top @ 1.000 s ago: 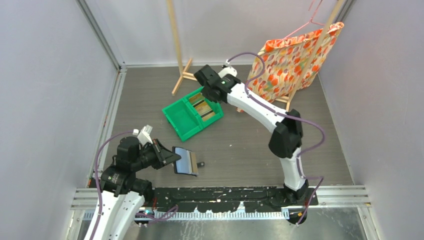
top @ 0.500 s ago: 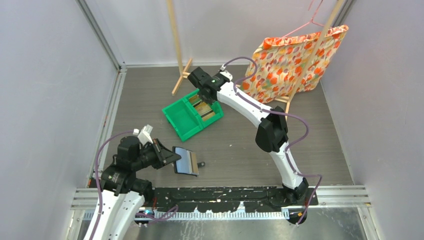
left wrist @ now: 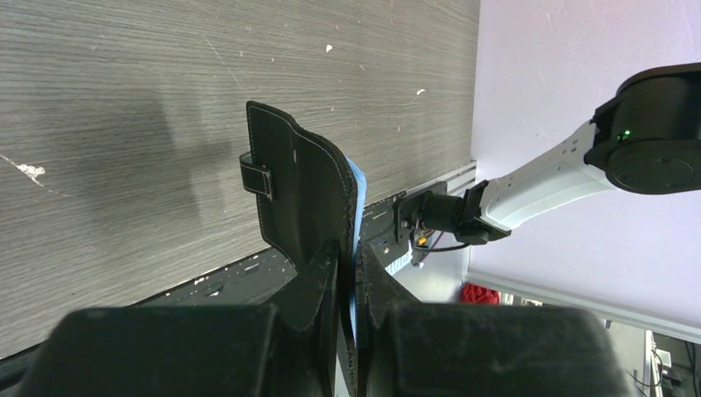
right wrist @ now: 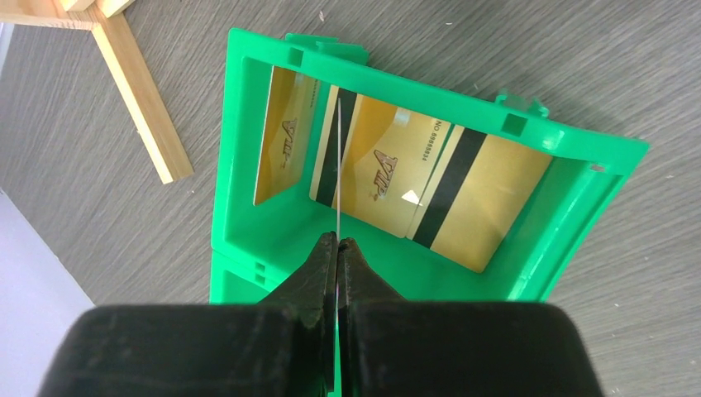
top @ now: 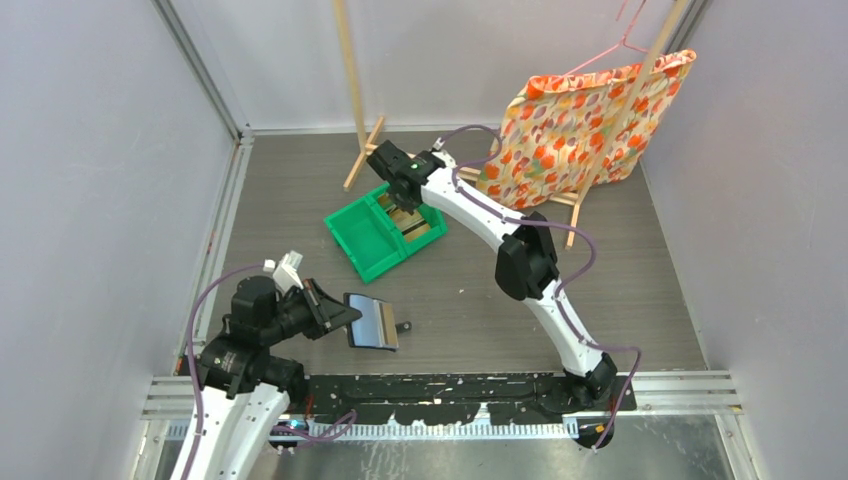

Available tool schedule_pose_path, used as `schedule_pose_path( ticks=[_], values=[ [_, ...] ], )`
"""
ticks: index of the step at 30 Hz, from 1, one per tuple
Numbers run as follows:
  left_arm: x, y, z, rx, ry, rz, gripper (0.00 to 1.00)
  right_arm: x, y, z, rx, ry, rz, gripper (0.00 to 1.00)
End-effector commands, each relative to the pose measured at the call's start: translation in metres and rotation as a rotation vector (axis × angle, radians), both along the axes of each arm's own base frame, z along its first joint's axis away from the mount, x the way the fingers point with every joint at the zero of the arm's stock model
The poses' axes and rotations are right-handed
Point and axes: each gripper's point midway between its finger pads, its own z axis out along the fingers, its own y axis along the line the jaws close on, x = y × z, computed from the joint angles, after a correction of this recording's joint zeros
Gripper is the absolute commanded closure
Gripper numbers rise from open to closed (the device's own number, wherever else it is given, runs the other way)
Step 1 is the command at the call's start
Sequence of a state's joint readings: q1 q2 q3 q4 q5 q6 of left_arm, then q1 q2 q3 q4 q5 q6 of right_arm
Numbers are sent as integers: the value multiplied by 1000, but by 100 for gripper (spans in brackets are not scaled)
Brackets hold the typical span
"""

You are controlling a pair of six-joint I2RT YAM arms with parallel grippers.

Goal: Take the credit cards out of the card holder

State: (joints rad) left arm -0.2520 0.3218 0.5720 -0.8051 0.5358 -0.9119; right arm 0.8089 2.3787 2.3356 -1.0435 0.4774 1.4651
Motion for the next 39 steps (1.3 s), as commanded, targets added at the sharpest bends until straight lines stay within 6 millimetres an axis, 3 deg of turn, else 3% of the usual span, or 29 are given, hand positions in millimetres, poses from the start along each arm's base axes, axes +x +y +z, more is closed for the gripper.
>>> schedule_pose_path(
  ticks=[1,16,20,26,28,39],
  values=[
    [-2,-2,25,-41,-66,-10,100,14,3,15,21,-66,-60,99],
    [-6,0,27,-41,-73,2,100,28,14,-12,6,-73,-59,99],
    [-7,1,27,-43,-75,5,100,33,26,-13,33,-92,-17,99],
    [-11,3,31,-39,-88,13,100,40,36,-12,51,-115,26,70],
    [-13,4,30,-38,-87,16,100,41,38,-9,54,-123,33,55],
    [-12,2,30,-50,-91,13,100,42,42,4,64,-154,77,51]
  ],
)
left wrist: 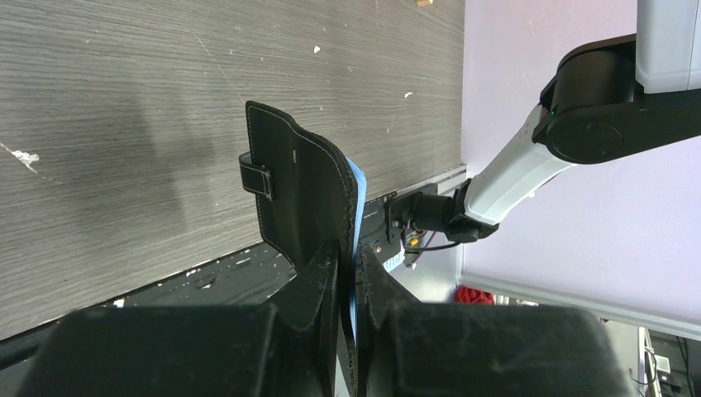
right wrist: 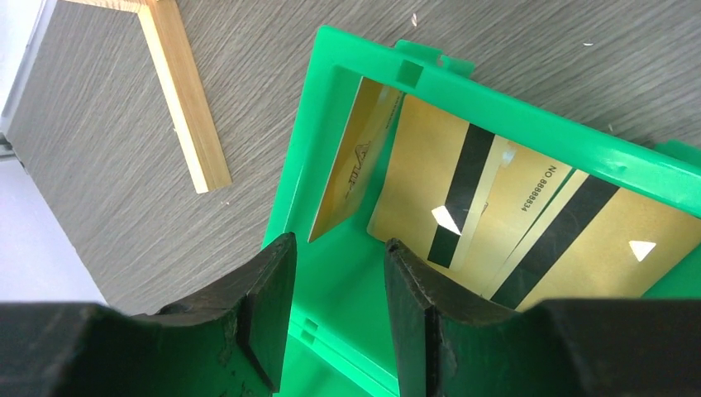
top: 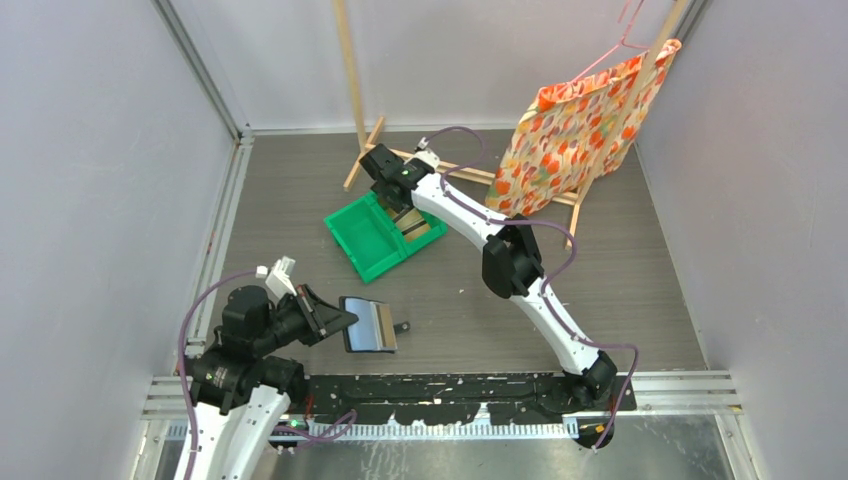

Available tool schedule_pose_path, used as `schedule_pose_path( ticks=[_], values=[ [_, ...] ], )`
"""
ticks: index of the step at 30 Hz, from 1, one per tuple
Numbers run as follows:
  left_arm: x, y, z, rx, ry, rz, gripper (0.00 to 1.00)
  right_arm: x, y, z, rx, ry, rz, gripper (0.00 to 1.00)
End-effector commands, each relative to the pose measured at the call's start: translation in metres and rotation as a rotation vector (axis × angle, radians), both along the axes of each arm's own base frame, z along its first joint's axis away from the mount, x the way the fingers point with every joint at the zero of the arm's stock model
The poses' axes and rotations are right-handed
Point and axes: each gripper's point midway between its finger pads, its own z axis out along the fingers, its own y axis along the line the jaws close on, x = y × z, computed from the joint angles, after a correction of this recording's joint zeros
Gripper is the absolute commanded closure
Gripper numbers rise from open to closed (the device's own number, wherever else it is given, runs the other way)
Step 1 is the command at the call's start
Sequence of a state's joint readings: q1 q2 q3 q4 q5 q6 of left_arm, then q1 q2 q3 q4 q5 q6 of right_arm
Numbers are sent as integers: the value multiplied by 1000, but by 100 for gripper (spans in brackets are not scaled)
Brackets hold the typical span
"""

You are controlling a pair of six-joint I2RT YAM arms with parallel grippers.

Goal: Take the credit cards out of the card holder

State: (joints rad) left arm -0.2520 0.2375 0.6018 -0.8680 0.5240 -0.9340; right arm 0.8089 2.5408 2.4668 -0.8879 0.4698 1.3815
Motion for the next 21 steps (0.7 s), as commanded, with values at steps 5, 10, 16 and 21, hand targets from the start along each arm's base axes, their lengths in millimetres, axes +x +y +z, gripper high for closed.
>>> schedule_pose_path(
  ticks=[5,10,16,21],
  values=[
    [5,-5,20,-43,-61,-14,100,0,-12,51,-8,-101,13,52],
    [11,-13,24,-83,-79,-55,100,-12,-30,94,-51,-167,80,51],
    [13,-30,22,-155,-83,-170,100,-55,-63,119,-191,-234,355,52],
    [21,-36,18,-179,-88,-197,100,-117,-113,96,-241,-254,552,40]
  ],
)
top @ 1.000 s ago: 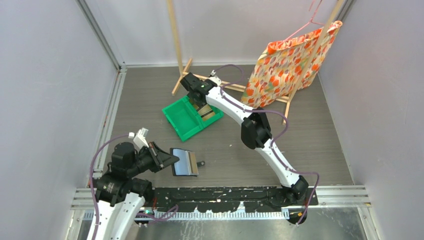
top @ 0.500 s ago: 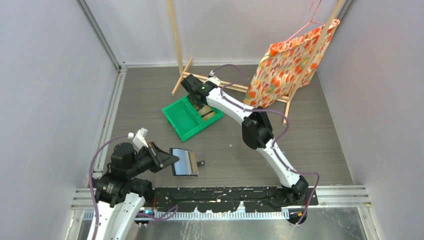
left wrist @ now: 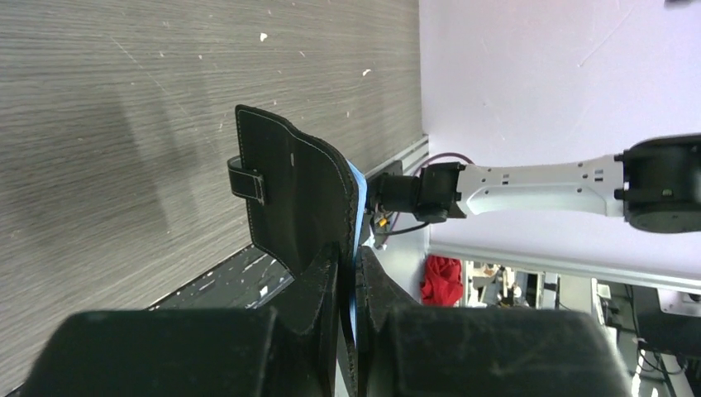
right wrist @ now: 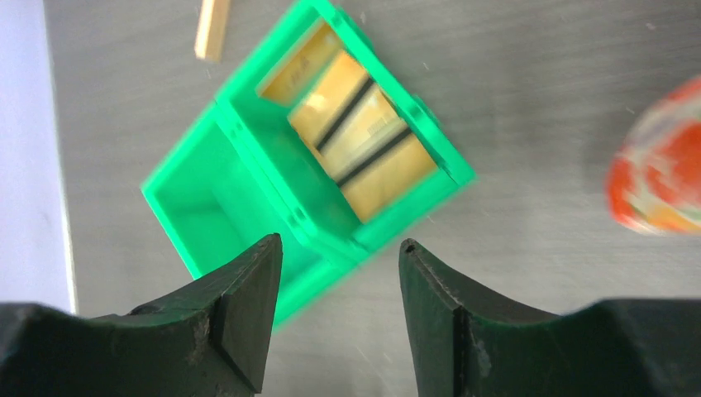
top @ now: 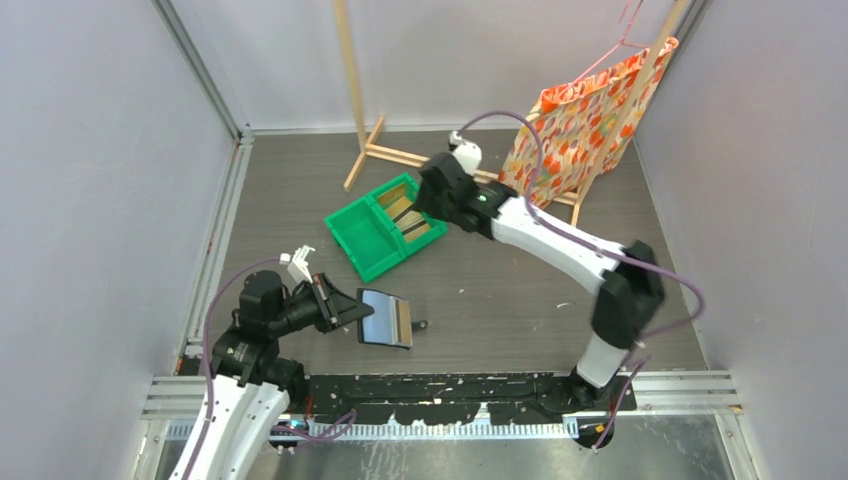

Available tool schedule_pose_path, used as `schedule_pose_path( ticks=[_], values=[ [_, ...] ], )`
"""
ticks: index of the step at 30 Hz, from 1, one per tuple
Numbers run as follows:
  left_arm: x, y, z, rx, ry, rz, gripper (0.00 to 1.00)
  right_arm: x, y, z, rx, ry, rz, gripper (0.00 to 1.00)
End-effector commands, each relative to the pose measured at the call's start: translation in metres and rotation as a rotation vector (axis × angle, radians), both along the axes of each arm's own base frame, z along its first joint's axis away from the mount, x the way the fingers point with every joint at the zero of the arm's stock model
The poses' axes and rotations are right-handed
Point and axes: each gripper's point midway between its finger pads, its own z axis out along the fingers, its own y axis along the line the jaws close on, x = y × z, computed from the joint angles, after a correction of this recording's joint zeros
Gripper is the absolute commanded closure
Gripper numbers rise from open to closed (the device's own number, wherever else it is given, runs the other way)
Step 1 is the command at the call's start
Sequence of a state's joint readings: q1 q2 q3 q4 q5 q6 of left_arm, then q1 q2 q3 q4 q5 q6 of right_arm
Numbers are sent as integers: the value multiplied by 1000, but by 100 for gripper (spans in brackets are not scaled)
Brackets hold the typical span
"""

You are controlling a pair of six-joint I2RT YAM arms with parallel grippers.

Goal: Take the credit cards out of the card holder

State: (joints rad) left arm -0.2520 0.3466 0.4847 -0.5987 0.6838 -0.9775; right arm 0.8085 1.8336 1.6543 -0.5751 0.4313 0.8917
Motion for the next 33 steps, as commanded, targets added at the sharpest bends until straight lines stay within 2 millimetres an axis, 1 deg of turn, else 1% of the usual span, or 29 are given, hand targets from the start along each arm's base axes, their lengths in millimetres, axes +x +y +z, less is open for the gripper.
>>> schedule_pose_path(
  ticks=[1,3,4,5,6,8,9,10,11,12,13,14,15,16,17,19,21,24,25,29,33],
  values=[
    [8,-12,21,-84,-91,-69,100,-49,-32,-12,-51,-56,244,40],
    [13,-15,20,-104,-90,-77,100,-79,-49,-26,-40,-26,309,38],
    [15,-17,20,-120,-92,-80,100,-94,-55,-32,-26,-5,350,38],
    [18,-18,22,-141,-95,-78,100,-109,-62,-32,4,7,380,37],
    [21,-19,26,-157,-120,-75,100,-126,-59,-43,51,47,446,36],
    [27,-21,41,-214,-171,-65,100,-152,-62,-31,239,37,536,31],
    [29,-22,47,-235,-196,-63,99,-160,-63,-23,349,26,564,30],
    [30,-23,52,-252,-218,-66,100,-162,-69,-15,451,4,560,28],
    [31,-24,53,-261,-222,-72,100,-164,-73,-2,560,-32,573,27],
    [32,-25,55,-269,-231,-86,100,-165,-76,16,657,-89,601,27],
    [33,-26,56,-277,-231,-92,100,-169,-79,25,724,-102,633,26],
    [34,-27,57,-289,-233,-97,100,-176,-78,35,798,-92,671,26],
    [35,-28,60,-305,-242,-99,100,-182,-75,41,847,-83,711,26],
    [36,-29,63,-322,-240,-98,100,-187,-72,41,893,-61,739,25],
    [37,-29,68,-331,-257,-101,100,-189,-71,50,939,-79,759,25],
    [37,-30,79,-344,-274,-115,100,-188,-70,49,999,-70,754,24],
    [36,-31,89,-349,-291,-125,100,-183,-69,49,1043,-67,739,24],
    [34,-30,102,-365,-311,-132,99,-181,-66,59,1108,-87,779,24],
    [33,-30,105,-370,-315,-132,99,-178,-64,59,1124,-80,789,24],
    [30,-29,114,-384,-321,-127,100,-169,-60,59,1155,-86,786,24],
    [26,-27,118,-391,-329,-116,99,-168,-52,55,1167,-76,810,24]
  ],
)
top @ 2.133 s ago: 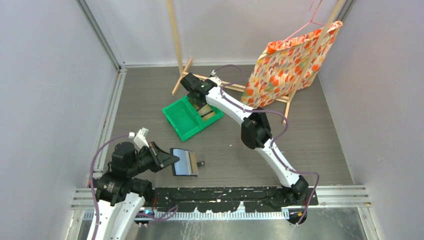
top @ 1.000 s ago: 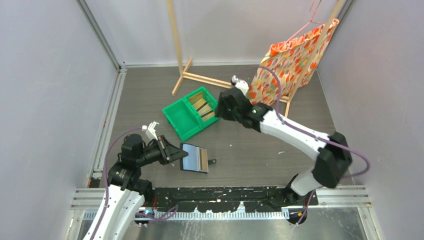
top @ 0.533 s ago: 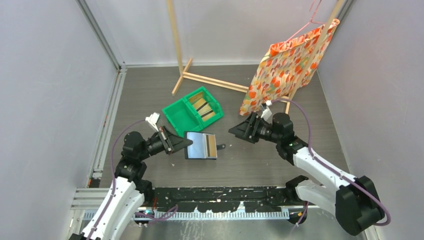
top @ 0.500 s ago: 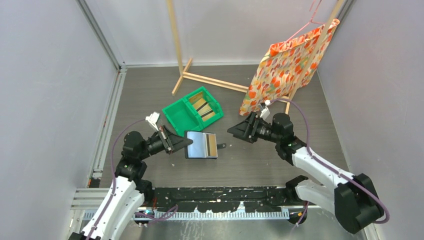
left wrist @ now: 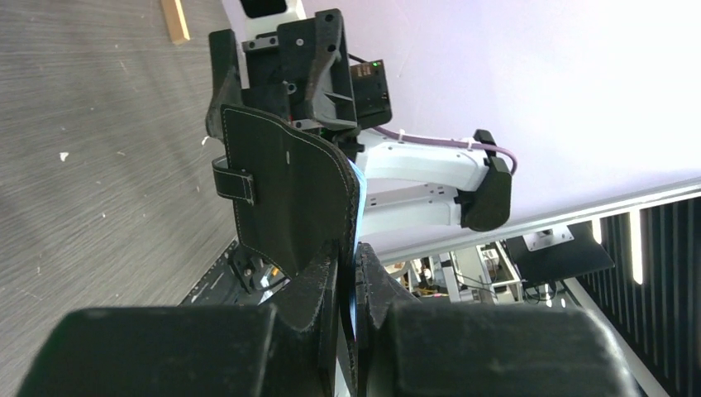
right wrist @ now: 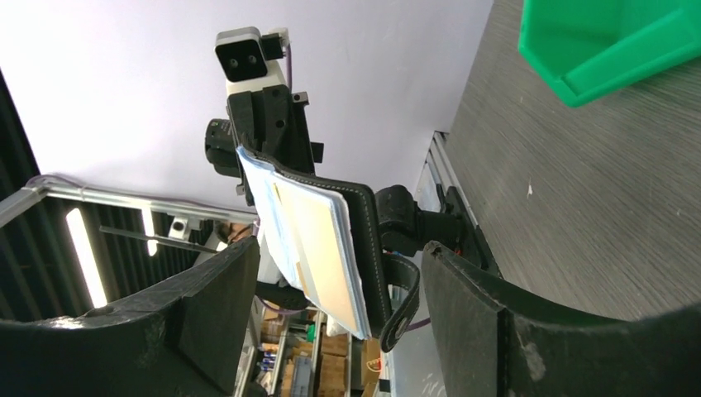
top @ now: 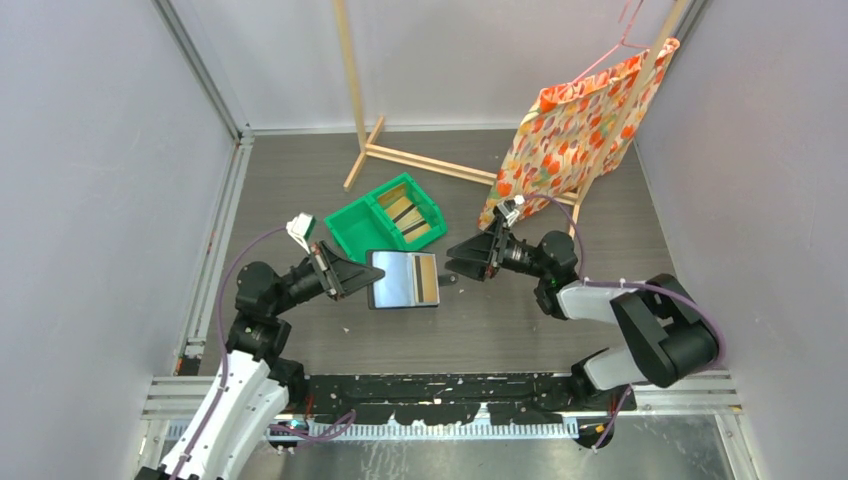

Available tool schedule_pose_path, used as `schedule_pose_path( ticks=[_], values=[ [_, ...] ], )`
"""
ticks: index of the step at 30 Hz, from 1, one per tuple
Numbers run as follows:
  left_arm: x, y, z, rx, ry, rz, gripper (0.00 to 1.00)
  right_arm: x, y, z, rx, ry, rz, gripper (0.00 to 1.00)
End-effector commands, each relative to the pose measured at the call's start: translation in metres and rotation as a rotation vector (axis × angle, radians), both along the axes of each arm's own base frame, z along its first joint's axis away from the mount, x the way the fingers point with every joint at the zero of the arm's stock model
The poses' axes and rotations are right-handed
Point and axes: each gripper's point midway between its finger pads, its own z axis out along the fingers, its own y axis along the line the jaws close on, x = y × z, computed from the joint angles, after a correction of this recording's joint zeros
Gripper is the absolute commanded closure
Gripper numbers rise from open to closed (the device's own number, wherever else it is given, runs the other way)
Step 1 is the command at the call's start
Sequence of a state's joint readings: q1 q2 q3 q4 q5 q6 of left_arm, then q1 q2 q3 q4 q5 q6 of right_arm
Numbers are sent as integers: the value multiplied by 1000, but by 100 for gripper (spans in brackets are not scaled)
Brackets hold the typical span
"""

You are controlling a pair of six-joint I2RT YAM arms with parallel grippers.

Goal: Take the credit cards out of the card holder

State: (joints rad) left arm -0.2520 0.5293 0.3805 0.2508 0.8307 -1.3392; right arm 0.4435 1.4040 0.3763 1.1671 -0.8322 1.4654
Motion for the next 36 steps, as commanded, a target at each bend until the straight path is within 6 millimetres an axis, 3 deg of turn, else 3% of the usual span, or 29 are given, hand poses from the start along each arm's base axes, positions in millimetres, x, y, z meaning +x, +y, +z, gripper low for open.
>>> schedule_pose_path(
  ticks=[1,8,15,28,33,34,36],
  values=[
    [-10,3,33,-40,-98,-3,100,-7,7,38,116,-138,58,24],
    [-10,3,34,-44,-101,2,100,-33,35,43,129,-163,189,24],
    [-7,4,33,-26,-103,20,100,-42,39,46,135,-182,213,30],
    [-7,6,16,34,-67,35,99,-43,34,38,129,-136,177,71],
    [-2,9,-11,119,-11,69,99,-37,37,23,107,-95,162,99],
    [-1,11,-17,144,8,83,98,-37,37,19,98,-81,164,99],
    [2,16,-30,203,40,120,79,-36,36,10,76,-60,159,99]
  ],
)
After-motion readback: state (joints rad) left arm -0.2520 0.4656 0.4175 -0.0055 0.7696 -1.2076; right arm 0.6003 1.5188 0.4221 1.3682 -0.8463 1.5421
